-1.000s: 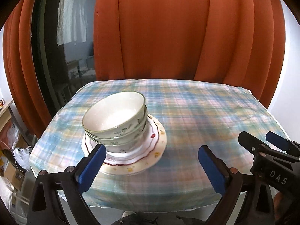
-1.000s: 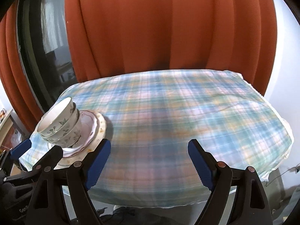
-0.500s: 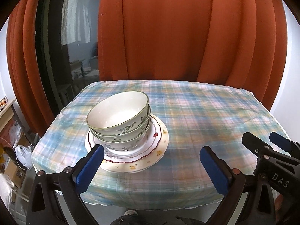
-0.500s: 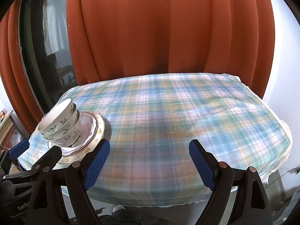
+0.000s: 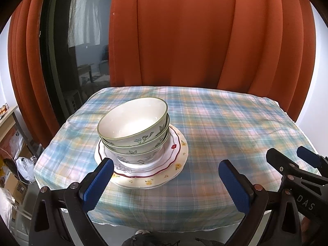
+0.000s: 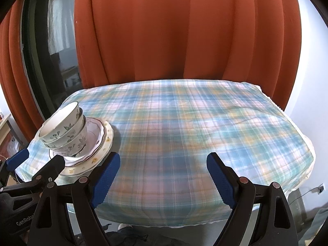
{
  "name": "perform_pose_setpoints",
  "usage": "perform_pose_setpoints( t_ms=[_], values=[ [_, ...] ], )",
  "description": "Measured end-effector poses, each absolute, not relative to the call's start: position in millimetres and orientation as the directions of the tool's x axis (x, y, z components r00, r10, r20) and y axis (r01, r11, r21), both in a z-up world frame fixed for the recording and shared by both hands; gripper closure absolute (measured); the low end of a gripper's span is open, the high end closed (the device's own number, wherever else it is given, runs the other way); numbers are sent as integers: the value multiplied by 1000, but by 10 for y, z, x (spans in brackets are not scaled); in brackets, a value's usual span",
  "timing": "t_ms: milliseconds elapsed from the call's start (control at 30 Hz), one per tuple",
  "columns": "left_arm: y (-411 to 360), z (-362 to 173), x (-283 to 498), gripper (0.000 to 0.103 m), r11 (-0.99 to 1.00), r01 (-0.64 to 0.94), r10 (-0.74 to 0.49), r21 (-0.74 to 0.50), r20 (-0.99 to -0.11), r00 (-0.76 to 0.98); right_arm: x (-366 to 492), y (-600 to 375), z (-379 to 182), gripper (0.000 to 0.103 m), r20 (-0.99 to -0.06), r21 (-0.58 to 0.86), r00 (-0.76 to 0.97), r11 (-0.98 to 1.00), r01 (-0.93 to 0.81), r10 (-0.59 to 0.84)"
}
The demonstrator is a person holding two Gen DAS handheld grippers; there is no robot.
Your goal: Organize plates and bowls
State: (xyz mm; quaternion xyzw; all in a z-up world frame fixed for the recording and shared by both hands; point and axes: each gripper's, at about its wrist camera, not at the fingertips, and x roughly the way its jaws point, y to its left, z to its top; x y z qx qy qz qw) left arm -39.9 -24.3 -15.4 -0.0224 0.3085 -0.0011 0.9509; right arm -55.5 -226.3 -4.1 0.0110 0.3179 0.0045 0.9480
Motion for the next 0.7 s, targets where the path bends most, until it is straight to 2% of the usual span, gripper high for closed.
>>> perform_pose_setpoints(
  t_ms=[700],
  values=[
    [-241, -181, -426, 0, 999, -22, 0, -29, -596, 803, -585, -2244, -73, 14, -616, 43, 787, 999, 6, 22]
  ],
)
